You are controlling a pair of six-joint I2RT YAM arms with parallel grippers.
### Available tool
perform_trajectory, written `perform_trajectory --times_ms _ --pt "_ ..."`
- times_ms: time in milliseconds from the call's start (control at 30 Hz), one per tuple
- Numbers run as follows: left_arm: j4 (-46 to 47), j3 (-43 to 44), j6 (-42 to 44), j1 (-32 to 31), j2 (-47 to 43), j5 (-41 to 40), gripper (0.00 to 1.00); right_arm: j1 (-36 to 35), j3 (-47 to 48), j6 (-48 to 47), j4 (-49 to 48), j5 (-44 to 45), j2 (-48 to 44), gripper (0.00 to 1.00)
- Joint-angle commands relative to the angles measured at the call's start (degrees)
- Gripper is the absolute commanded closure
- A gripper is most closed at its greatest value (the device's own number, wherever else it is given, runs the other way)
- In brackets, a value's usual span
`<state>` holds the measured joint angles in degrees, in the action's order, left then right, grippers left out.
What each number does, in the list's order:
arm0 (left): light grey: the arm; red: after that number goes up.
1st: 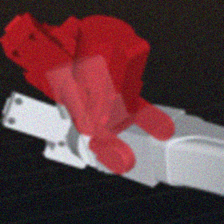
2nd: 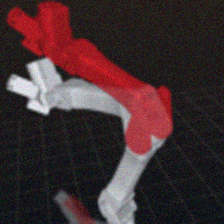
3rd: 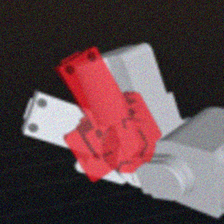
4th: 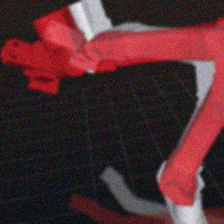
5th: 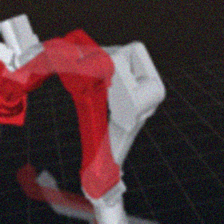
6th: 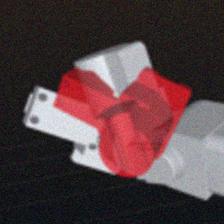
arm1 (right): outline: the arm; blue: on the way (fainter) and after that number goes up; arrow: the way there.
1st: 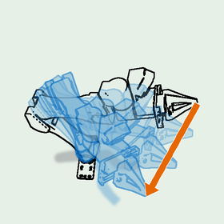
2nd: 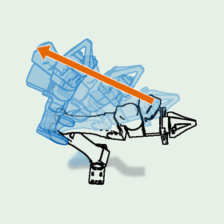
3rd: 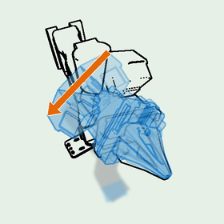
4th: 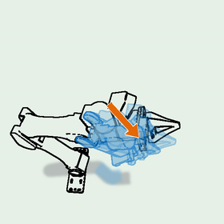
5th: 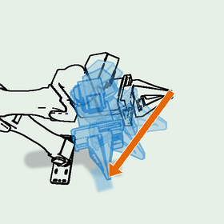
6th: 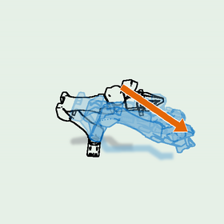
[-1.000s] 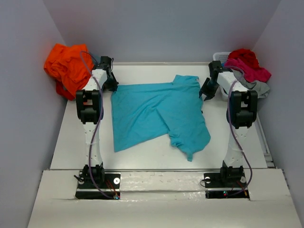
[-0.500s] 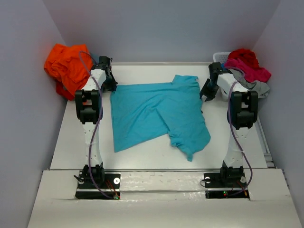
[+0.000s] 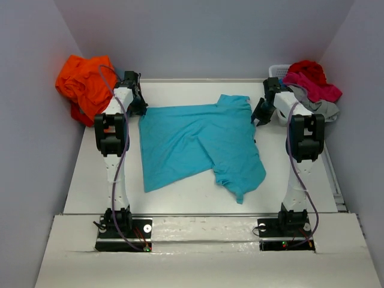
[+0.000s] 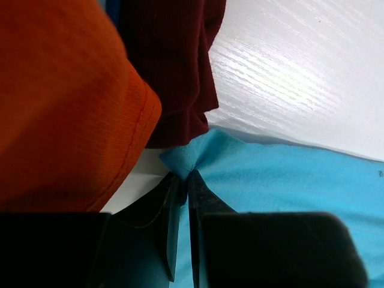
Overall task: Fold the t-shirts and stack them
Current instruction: Flatten out the crumpled T-shirt at the center of the board.
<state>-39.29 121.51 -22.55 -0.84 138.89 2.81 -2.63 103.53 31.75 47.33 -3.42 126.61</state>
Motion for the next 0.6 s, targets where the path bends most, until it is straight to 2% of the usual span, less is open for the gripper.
perform_trajectory --times_ms 0,300,567 --pt "-1.0 0.7 0.7 0.7 -5.5 -0.6 0.79 -2.2 -1.7 -2.4 7.2 -9.8 6.7 0.62" --pt "-1.3 0.9 0.9 1.2 -5.6 -0.6 0.80 -2.2 0.2 -3.0 10.1 -2.5 6.1 0.65" --pt "-1.4 0.1 1.3 2.2 -6.3 -0.3 0.79 0.8 -0.6 -0.8 10.0 -1.9 4.5 0.63"
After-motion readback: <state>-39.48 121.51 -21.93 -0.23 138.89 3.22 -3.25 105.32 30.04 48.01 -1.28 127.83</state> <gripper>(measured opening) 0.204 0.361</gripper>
